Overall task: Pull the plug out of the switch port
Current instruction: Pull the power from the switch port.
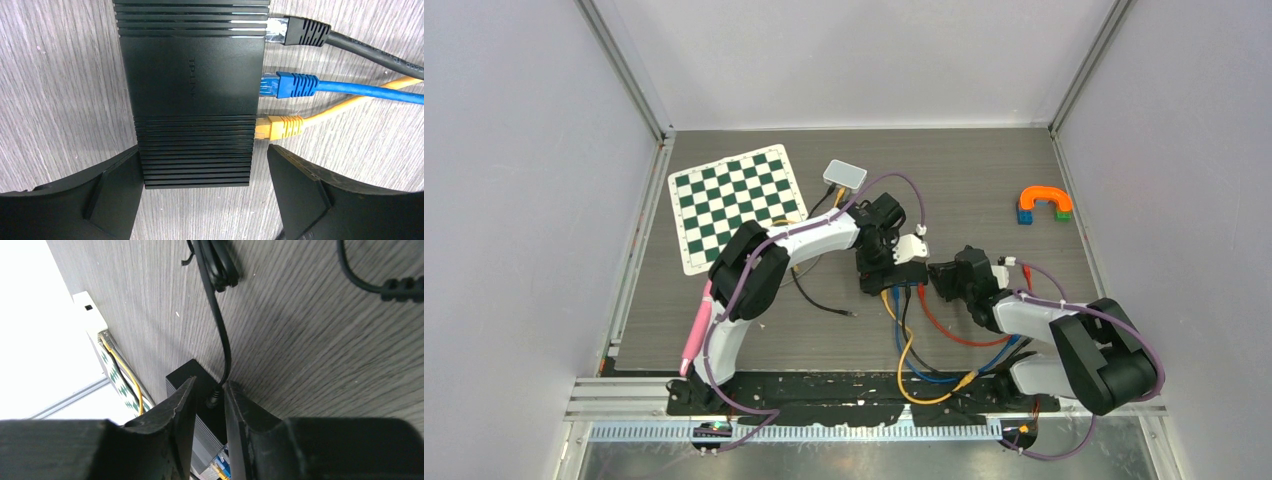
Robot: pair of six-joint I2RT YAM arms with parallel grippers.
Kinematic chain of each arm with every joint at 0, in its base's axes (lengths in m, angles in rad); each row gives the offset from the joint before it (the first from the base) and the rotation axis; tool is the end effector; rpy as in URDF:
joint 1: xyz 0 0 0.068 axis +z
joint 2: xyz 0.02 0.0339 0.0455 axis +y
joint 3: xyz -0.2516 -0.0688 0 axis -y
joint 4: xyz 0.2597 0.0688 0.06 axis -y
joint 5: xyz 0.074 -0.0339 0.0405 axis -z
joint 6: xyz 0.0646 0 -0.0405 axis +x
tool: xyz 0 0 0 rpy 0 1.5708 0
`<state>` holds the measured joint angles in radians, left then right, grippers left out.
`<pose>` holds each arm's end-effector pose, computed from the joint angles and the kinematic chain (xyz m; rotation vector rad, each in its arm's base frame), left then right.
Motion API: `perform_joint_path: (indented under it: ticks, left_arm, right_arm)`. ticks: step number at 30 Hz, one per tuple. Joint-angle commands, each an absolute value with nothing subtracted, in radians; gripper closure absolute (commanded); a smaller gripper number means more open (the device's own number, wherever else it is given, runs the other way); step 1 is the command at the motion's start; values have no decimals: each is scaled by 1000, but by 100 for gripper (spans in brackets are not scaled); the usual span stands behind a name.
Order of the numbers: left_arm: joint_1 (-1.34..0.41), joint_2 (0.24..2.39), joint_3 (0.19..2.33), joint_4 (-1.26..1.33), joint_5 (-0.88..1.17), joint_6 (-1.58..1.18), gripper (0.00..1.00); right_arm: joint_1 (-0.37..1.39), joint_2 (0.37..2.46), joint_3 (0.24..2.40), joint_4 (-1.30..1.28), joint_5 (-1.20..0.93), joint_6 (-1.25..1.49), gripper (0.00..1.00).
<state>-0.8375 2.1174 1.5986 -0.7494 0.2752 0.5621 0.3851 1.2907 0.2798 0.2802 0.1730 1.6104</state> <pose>0.2859 -0.3436 0.1218 1.8792 2.1387 -0.4500 0.2282 0.0805 0.0753 1.4749 1.9347 0.7980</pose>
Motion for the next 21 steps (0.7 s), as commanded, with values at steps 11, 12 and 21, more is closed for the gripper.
perform_joint_path:
  ticks: [11, 12, 21]
  left_arm:
    - [-828, 2120, 1585, -860, 299, 565, 29]
    - [-828, 2118, 1584, -861, 302, 563, 29]
    - [-828, 2117, 1577, -862, 315, 555, 30]
  right_arm:
    - [393, 1303, 276, 245, 221, 1590, 83]
    - [394, 1310, 276, 250, 221, 1595, 83]
    - [420, 1342, 301, 248, 218, 1598, 59]
